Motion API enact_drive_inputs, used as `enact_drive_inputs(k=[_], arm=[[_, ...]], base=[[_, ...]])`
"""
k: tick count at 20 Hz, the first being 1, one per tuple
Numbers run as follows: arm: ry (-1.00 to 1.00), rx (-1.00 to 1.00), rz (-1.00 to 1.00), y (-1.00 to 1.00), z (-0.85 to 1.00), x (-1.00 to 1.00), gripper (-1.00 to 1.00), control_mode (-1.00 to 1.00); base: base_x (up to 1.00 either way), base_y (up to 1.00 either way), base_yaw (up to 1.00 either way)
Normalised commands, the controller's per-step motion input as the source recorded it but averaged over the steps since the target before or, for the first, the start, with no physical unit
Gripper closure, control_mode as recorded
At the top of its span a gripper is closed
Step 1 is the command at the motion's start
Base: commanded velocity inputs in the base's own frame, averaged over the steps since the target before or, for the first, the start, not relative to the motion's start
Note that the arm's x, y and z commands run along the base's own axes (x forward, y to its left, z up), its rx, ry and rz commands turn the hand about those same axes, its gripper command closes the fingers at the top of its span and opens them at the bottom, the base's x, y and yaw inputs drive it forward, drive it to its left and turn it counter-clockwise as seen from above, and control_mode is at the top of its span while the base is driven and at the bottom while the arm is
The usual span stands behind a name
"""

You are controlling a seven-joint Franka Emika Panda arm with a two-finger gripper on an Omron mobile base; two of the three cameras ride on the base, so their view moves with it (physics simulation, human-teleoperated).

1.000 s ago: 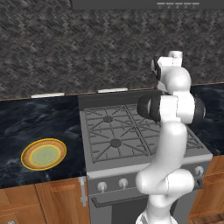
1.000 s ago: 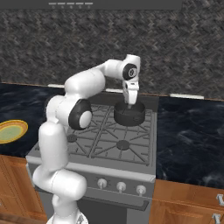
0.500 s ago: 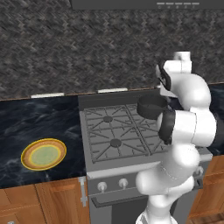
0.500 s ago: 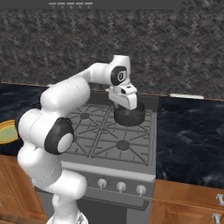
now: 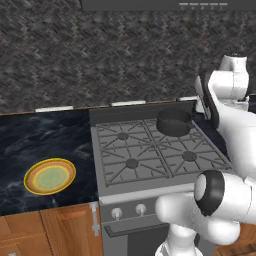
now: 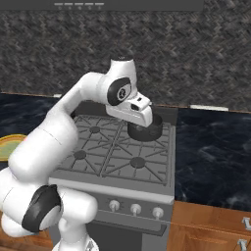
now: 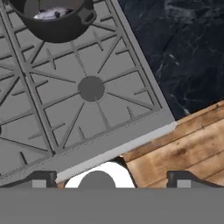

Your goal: Retrieve the frozen meat and place it in the pot on a burner. Then turn the burner on.

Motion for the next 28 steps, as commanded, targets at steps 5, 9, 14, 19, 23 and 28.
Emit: enact_drive_inputs(k=[5, 9, 14, 19, 23, 28], arm=[[-0.17, 0.0, 0.3, 0.0, 0.2, -0.89, -1.0, -1.0], [-0.1, 0.0, 0.23, 0.03, 0.0, -0.76, -1.0, -1.0], [-0.02, -0.02, 0.13, 0.16, 0.0, -0.59, -1.0, -1.0], [0.0, 0.0, 0.01, 0.13, -0.01, -0.48, -1.0, -1.0], [-0.03, 0.01, 0.0, -0.01, -0.08, -0.25, -1.0, -1.0], [-0.14, 0.0, 0.0, -0.03, -0.23, -0.5, -1.0, -1.0]], base=[[0.0, 0.0, 0.0], [0.0, 0.0, 0.0], [0.0, 0.0, 0.0], [0.0, 0.0, 0.0], [0.0, 0.0, 0.0], [0.0, 0.0, 0.0]])
